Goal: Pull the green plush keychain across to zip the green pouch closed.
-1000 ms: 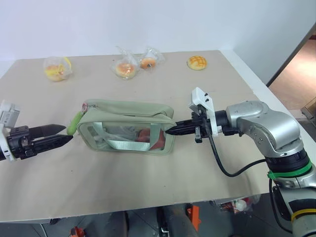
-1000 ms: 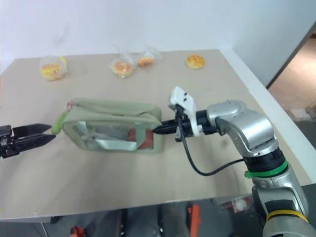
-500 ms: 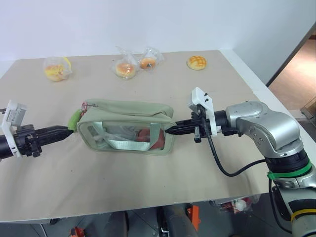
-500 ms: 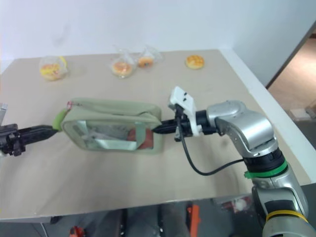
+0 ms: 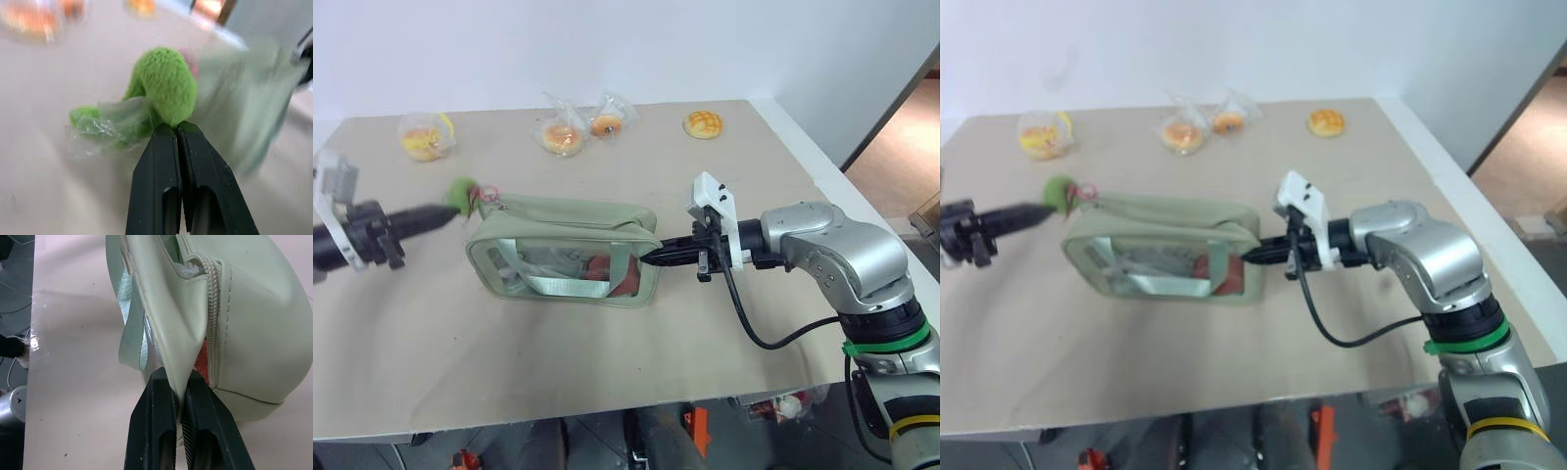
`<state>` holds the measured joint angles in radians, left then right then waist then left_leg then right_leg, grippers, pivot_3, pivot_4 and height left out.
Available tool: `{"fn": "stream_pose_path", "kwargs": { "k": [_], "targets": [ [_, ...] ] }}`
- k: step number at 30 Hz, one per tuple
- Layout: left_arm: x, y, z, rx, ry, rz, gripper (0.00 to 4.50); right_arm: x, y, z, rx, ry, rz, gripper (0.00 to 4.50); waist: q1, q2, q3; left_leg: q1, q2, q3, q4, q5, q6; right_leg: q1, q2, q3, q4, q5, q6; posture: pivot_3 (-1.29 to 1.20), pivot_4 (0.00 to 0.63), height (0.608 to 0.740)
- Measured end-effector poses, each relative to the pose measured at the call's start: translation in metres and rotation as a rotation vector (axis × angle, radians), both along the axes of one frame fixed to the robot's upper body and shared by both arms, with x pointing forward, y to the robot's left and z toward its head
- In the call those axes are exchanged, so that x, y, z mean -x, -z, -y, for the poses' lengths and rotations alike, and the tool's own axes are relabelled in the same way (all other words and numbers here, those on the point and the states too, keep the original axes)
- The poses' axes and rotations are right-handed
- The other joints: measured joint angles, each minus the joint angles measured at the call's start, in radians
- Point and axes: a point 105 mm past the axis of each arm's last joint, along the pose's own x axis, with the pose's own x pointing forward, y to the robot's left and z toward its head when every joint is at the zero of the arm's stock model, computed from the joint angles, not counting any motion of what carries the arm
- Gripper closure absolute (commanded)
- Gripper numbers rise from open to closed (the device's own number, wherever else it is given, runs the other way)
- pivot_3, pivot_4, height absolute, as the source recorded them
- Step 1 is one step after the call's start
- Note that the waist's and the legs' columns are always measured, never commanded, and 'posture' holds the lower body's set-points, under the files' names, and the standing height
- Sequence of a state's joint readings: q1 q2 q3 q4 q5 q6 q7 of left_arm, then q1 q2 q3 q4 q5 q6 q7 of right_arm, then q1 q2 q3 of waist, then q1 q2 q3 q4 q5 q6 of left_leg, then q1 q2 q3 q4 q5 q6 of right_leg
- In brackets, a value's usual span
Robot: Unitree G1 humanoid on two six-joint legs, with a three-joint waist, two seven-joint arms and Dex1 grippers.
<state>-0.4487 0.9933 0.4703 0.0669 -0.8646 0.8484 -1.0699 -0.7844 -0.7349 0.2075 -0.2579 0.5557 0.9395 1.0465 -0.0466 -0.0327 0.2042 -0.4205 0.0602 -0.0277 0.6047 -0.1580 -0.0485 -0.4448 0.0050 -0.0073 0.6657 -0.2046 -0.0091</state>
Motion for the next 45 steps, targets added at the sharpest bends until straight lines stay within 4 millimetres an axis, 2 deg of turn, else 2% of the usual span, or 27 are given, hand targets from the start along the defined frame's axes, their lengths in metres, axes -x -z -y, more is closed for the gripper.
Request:
{"fn": "stream_pose_path", "kwargs": {
  "k": [3, 6, 8, 12, 15, 21, 23, 26, 30, 37, 40, 42, 45],
  "targets": [
    [-0.005, -0.034, 0.006, 0.069, 0.009, 0.104, 4.39, 0.0, 0.0, 0.0, 0.0, 0.0, 0.001, 4.5, 0.001, -0.001, 0.0, 0.0, 0.0, 0.0, 0.0, 0.0, 0.0, 0.0, 0.001, 0.0, 0.0, 0.0, 0.001, 0.0, 0.15, 0.74],
    [-0.005, -0.049, 0.021, 0.07, 0.055, 0.155, 4.39, 0.0, 0.0, 0.0, -0.002, -0.002, 0.0, 4.5, 0.0, -0.001, 0.0, 0.0, 0.0, 0.0, 0.0, 0.0, 0.0, 0.0, 0.001, 0.001, 0.0, 0.001, 0.001, 0.0, 0.15, 0.74],
    [-0.006, -0.048, 0.038, 0.033, 0.107, 0.159, 4.39, -0.001, -0.001, 0.0, -0.002, -0.001, 0.002, 4.5, 0.001, -0.001, 0.0, 0.0, 0.0, 0.0, 0.0, 0.0, 0.0, 0.0, 0.001, 0.001, 0.0, 0.001, 0.001, 0.0, 0.15, 0.74],
    [-0.008, -0.04, 0.086, -0.044, 0.272, 0.155, 4.39, -0.001, -0.002, -0.001, -0.004, -0.002, 0.008, 4.5, 0.0, -0.001, 0.0, 0.0, 0.0, 0.0, 0.002, 0.0, 0.0, 0.001, 0.002, 0.003, 0.0, 0.002, 0.002, 0.0, 0.15, 0.74],
    [-0.003, -0.032, 0.111, -0.141, 0.383, 0.167, 4.39, -0.001, -0.001, -0.002, -0.006, -0.001, 0.008, 4.5, -0.002, -0.001, 0.0, 0.001, 0.0, 0.001, 0.002, 0.0, 0.001, 0.001, 0.004, 0.006, 0.0, 0.002, 0.002, 0.0, 0.15, 0.74],
    [-0.001, -0.027, 0.122, -0.205, 0.451, 0.176, 4.39, -0.001, 0.0, -0.001, -0.007, 0.008, 0.005, 4.5, -0.001, -0.001, 0.0, 0.0, 0.001, 0.001, 0.002, 0.0, 0.001, 0.001, 0.005, 0.006, 0.0, 0.002, 0.002, 0.0, 0.15, 0.74],
    [-0.001, -0.028, 0.121, -0.211, 0.456, 0.183, 4.39, 0.0, 0.001, 0.0, -0.01, 0.018, 0.007, 4.5, -0.001, -0.001, 0.0, 0.0, 0.001, 0.001, 0.003, 0.0, 0.001, 0.001, 0.005, 0.007, 0.0, 0.002, 0.002, 0.0, 0.15, 0.74],
    [-0.003, -0.03, 0.117, -0.18, 0.454, 0.164, 3.68, 0.001, 0.002, 0.0, -0.011, 0.022, 0.006, 4.5, -0.001, -0.001, 0.0, 0.0, 0.001, 0.001, 0.003, 0.0, 0.001, 0.001, 0.005, 0.007, 0.0, 0.002, 0.002, 0.0, 0.15, 0.74],
    [-0.005, -0.04, 0.106, -0.151, 0.412, 0.173, 2.26, 0.0, 0.001, -0.001, -0.013, 0.026, 0.008, 4.5, -0.001, -0.001, 0.0, 0.0, 0.001, 0.001, 0.004, 0.0, 0.001, 0.001, 0.005, 0.007, 0.0, 0.002, 0.002, 0.0, 0.15, 0.74],
    [-0.001, -0.047, 0.083, -0.148, 0.338, 0.173, 2.18, -0.001, 0.002, -0.002, -0.021, 0.026, 0.004, 4.5, -0.001, -0.001, 0.0, 0.0, 0.001, 0.001, 0.004, -0.001, 0.001, 0.001, 0.006, 0.007, 0.0, 0.002, 0.002, 0.0, 0.15, 0.74],
    [-0.001, -0.046, 0.066, -0.153, 0.278, 0.156, 2.18, -0.001, 0.002, -0.003, -0.026, 0.022, 0.003, 4.5, -0.004, -0.001, 0.0, 0.001, 0.002, 0.001, 0.004, -0.001, 0.001, 0.001, 0.006, 0.008, 0.0, 0.002, 0.002, 0.0, 0.15, 0.74],
    [0.002, -0.04, 0.049, -0.152, 0.229, 0.124, 2.18, -0.001, 0.002, -0.003, -0.029, 0.016, 0.001, 4.5, -0.005, -0.001, 0.0, 0.001, 0.002, 0.001, 0.003, -0.001, 0.001, 0.0, 0.006, 0.007, 0.0, 0.002, 0.001, 0.0, 0.15, 0.74],
    [0.012, -0.021, 0.028, -0.172, 0.19, 0.051, 2.18, -0.001, 0.002, -0.004, -0.032, 0.011, -0.003, 4.5, -0.005, -0.001, 0.0, 0.001, 0.002, 0.002, 0.002, -0.001, 0.002, 0.0, 0.006, 0.007, 0.0, 0.001, 0.0, 0.0, 0.15, 0.74]
  ]
}}
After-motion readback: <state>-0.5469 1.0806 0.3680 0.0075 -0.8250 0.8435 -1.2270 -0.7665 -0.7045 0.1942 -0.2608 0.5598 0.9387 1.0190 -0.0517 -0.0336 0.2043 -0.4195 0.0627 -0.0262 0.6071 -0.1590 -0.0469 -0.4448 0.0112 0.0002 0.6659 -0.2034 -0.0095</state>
